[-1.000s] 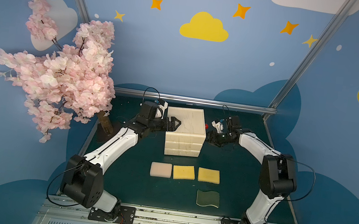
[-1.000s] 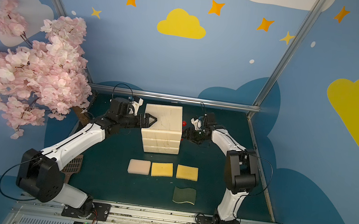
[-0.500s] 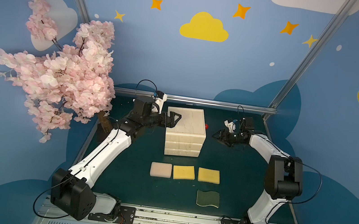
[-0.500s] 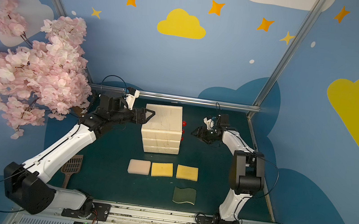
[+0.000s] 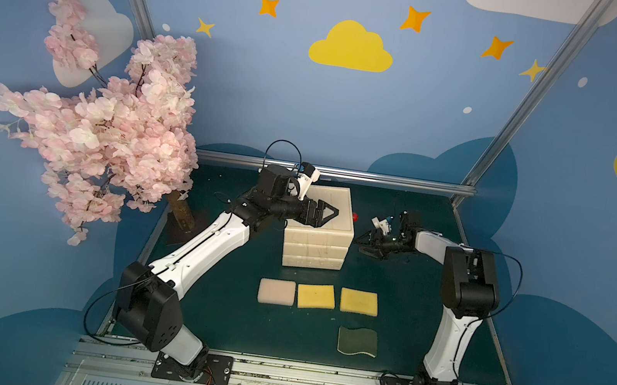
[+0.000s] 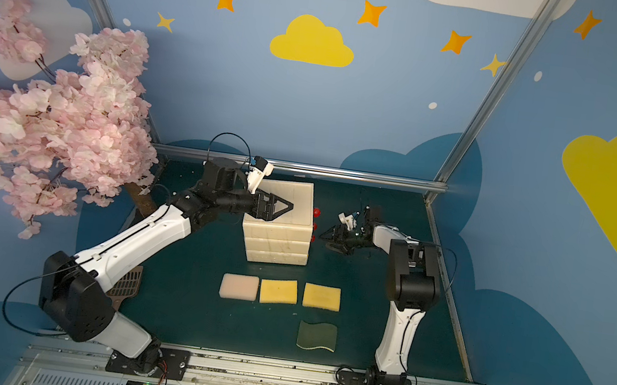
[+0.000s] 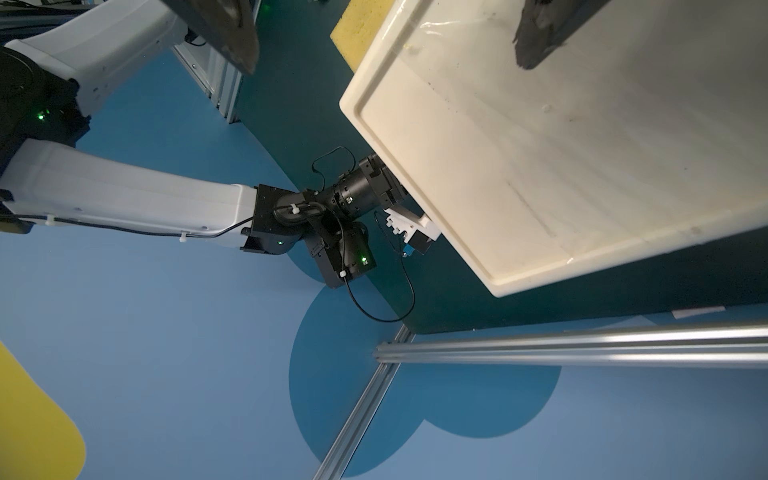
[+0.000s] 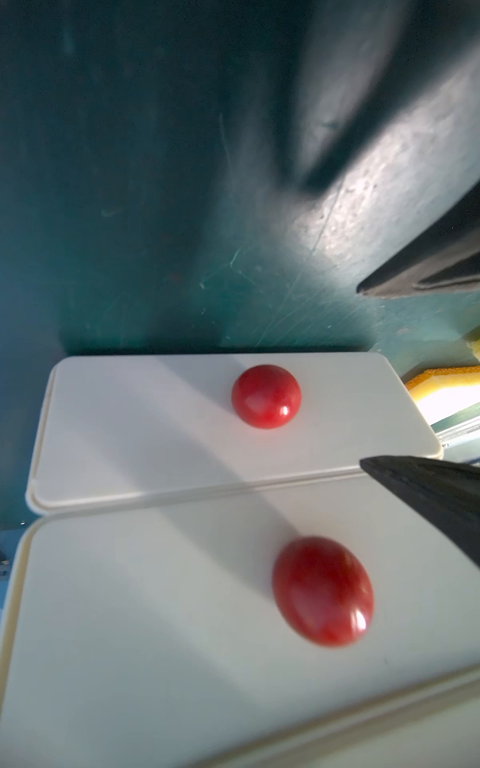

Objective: Take the sponge out of the drawer
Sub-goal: Open the drawer in the storage box.

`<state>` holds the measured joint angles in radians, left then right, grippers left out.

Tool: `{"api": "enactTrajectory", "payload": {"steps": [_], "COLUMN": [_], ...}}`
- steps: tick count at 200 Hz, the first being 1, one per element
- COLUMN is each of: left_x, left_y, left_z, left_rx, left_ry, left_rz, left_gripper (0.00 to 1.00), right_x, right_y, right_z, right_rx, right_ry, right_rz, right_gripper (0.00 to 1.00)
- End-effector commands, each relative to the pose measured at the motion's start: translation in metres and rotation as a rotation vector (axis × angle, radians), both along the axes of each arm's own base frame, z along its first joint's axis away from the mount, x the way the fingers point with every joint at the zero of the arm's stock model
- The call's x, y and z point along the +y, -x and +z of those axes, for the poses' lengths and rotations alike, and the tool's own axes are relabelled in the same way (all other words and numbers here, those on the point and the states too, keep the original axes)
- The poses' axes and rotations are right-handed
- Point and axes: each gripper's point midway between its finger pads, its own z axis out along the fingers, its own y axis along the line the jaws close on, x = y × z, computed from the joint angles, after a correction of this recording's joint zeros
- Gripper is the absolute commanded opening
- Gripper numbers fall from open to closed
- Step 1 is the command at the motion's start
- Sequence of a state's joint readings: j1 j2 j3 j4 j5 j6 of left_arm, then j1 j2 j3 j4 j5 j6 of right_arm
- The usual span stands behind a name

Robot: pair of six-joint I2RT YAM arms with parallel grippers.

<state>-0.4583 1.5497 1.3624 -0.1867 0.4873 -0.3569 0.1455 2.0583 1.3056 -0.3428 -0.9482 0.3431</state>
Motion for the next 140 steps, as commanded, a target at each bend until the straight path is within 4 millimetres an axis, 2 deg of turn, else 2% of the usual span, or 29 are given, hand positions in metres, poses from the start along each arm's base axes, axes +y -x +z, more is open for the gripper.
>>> {"api": "enactTrajectory", "payload": {"steps": [1,65,140], "left_x": [-0.006,-0.007,-0.006], "left_y": [0.002,-0.002,-0.003], "left_z": [0.004,-0.006,-0.009], "left_rx": [0.002,0.027,0.029], "left_ry": [0.037,0.027,0.024], "left_rz": [-0.034,-0.025,-0.022], "left_gripper": [0.96,0.96,0.96], "right_x": [0.011,0.039,0.046], "right_y": [-0.011,-0.015,-0.015], "right_z": [0.013,-0.002,-0.008], "right_rx": [-0.036,-0.005,0.016], "right_ry": [-0.065,-0.095,-0.138], "right_rz": [0.022,0.070,0.082], "right_gripper": [0.60,0.55,0.50]}}
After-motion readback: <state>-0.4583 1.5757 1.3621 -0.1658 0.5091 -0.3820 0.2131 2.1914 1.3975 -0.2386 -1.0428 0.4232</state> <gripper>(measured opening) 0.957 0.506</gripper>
